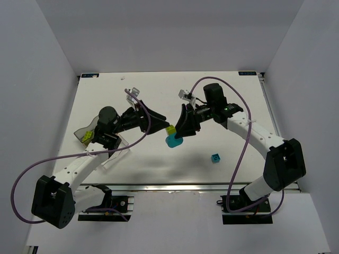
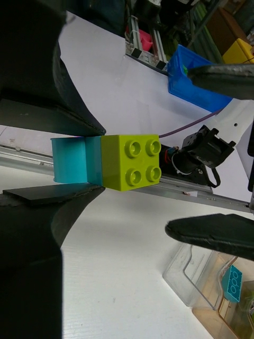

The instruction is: Sort the legos into containers by color

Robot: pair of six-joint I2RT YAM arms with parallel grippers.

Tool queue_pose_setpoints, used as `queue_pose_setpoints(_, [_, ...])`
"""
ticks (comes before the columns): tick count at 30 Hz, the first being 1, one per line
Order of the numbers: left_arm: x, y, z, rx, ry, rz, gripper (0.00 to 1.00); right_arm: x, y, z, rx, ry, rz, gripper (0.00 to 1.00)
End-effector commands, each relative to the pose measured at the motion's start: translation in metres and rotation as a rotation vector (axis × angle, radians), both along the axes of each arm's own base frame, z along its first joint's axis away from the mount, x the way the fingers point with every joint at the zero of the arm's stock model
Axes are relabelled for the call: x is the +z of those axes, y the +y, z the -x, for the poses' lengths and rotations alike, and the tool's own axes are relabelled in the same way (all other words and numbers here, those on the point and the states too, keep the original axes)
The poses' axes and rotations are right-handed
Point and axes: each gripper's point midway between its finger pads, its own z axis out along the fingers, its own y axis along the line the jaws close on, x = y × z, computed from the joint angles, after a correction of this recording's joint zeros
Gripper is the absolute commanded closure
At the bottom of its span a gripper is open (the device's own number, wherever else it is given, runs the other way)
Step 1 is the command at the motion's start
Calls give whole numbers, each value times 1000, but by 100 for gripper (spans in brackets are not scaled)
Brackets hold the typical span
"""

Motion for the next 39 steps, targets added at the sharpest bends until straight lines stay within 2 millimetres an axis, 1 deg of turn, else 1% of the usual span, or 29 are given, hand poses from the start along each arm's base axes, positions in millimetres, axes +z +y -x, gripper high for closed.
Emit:
queue_pose_setpoints(1, [-1, -4, 6, -24, -11, -3, 15, 17, 5, -3, 23, -39, -43, 100])
queue_pose_setpoints(8, [-10, -9, 5, -24, -3, -42, 16, 17, 8, -8, 14, -29, -41, 100])
queue_pose_setpoints(10, [-16, -10, 3, -19, 4, -68, 16, 17, 9, -9, 11, -30, -40, 100])
queue_pose_setpoints(14, [-19, -10, 0, -10, 3, -89, 18, 15, 10, -11, -3, -29, -33, 100])
queue_pose_setpoints(18, [-22, -11, -2, -8, 8, -105, 22, 14, 10, -13, -12, -29, -27, 100])
queue_pose_setpoints(22, [-22, -13, -4, -11, 11, -110, 36, 13, 10, -13, -13, -24, -25, 100])
queue_pose_setpoints(23, [-22, -14, -4, -12, 9, -109, 44, 12, 10, -14, -14, -22, -24, 100])
queue_pose_setpoints(25, [-21, -14, -5, -12, 5, -108, 52, 12, 10, -13, -13, -22, -24, 100])
queue_pose_setpoints(26, [-22, -14, -6, -12, 5, -111, 59, 12, 10, -13, -12, -19, -24, 100])
queue_pose_setpoints(29, [-21, -14, -7, -9, -9, -122, 71, 11, 9, -12, -15, -15, -21, 100])
queue_pose_setpoints(30, [-21, -14, -7, -8, -8, -127, 79, 10, 10, -12, -13, -11, -20, 100])
queue_pose_setpoints(31, [-18, -13, -9, -2, -29, -134, 86, 8, 9, -11, -13, -8, -18, 100])
queue_pose_setpoints(32, [-17, -13, -10, 5, -41, -143, 88, 8, 9, -11, -14, -7, -17, 100])
queue_pose_setpoints(33, [-21, -11, -10, 13, -30, -163, 90, 8, 9, -10, -13, -5, -17, 100])
queue_pose_setpoints(34, [-18, -10, -12, 27, -50, -169, 94, 6, 8, -9, -13, -1, -15, 100])
queue_pose_setpoints(35, [-15, -9, -14, 41, -65, -171, 96, 5, 8, -8, -14, 1, -13, 100])
queue_pose_setpoints(39, [-8, -4, -17, 67, -86, -174, 98, 2, 5, -4, -14, 6, -9, 100])
